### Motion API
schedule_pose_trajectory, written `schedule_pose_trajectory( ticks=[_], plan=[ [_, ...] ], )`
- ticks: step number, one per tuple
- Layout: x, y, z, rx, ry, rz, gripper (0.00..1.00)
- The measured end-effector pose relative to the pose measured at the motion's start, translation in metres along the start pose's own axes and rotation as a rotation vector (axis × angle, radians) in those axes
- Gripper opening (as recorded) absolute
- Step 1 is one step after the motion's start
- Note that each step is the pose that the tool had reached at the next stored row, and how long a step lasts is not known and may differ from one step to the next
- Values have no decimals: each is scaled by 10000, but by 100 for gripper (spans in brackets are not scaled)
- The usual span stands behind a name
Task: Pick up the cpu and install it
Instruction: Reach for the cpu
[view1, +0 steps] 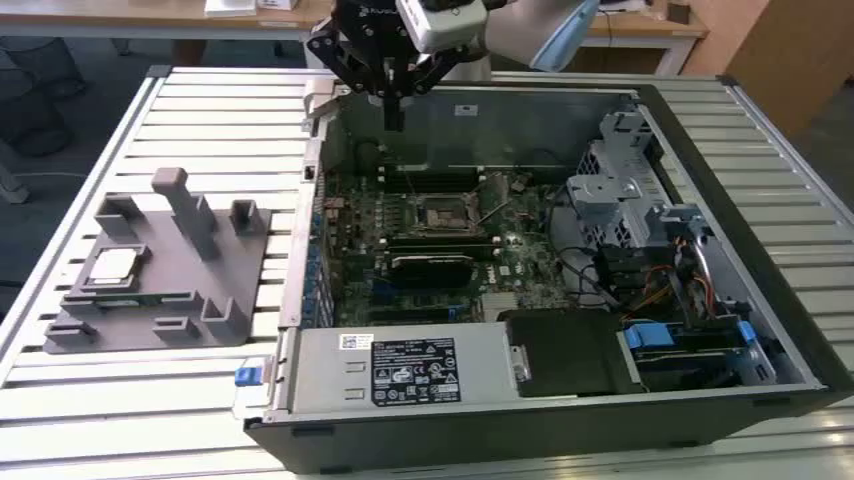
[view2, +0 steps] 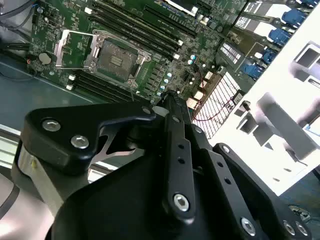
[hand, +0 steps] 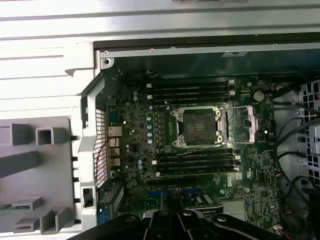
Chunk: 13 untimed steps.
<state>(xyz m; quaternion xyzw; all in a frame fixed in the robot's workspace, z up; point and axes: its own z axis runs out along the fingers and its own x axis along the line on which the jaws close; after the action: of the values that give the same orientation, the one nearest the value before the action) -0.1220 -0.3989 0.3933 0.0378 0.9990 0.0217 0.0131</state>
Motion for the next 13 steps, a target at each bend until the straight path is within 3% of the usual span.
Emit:
schedule_pose_trajectory(
  ticks=[9,13],
  plan=[
    [3,0,0,1,0,1,11],
    [70,-5,-2,0,0,0,11]
  ],
)
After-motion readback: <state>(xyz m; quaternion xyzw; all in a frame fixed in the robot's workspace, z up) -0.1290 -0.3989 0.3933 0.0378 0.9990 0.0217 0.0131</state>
